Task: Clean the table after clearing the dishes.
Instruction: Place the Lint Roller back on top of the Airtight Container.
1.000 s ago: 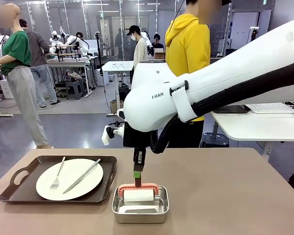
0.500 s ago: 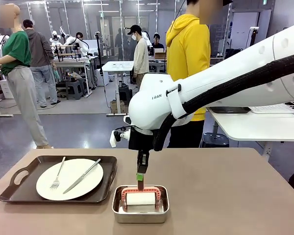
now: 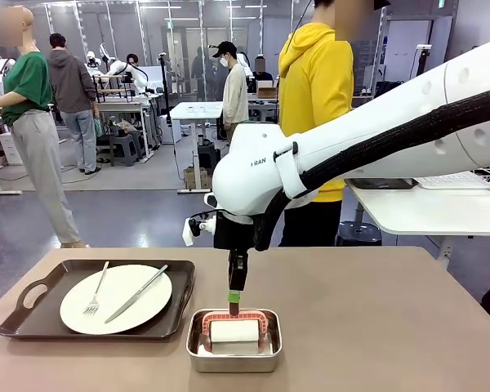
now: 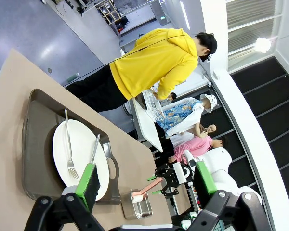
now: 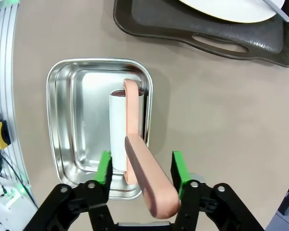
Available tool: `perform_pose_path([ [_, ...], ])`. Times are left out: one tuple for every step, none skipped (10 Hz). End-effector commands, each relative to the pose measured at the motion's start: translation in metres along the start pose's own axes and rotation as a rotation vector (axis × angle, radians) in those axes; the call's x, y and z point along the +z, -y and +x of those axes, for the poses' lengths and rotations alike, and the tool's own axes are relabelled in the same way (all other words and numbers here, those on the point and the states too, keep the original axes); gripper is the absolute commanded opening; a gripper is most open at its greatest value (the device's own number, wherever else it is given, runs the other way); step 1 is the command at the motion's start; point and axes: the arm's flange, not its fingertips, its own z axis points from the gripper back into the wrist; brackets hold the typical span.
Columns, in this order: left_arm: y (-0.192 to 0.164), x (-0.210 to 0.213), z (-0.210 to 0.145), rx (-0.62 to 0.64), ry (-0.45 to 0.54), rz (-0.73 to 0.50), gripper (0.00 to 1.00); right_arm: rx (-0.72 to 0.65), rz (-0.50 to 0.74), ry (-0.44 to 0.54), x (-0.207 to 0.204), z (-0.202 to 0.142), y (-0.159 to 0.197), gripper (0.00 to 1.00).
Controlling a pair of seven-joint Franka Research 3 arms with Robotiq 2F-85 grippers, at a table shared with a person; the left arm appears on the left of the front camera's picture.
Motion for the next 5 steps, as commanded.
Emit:
perform_pose_path([
  [0.003,0.002,0.001,-0.006,0.010,-0.018,1.00,0.017,-0.018,-0.002,0.006,0.000,-0.002,0.98],
  [0.003,0.002,0.001,-0.006,0.010,-0.018,1.00,0.014,-0.036,-0.002,0.012,-0.001,-0.003,1.00],
  [0.003,0.002,0.001,-0.006,0.010,-0.018,1.00,0.013,-0.068,0.007,0.019,-0.002,-0.004,1.00],
  [0.003,0.002,0.001,-0.006,0.010,-0.018,1.00,0.022,-0.105,-0.007,0.024,-0.001,-0.005,1.00],
  [0.003,0.002,0.001,-0.006,0.010,-0.018,1.00,0.026,-0.134,-0.028,0.028,-0.002,-0.007,1.00],
])
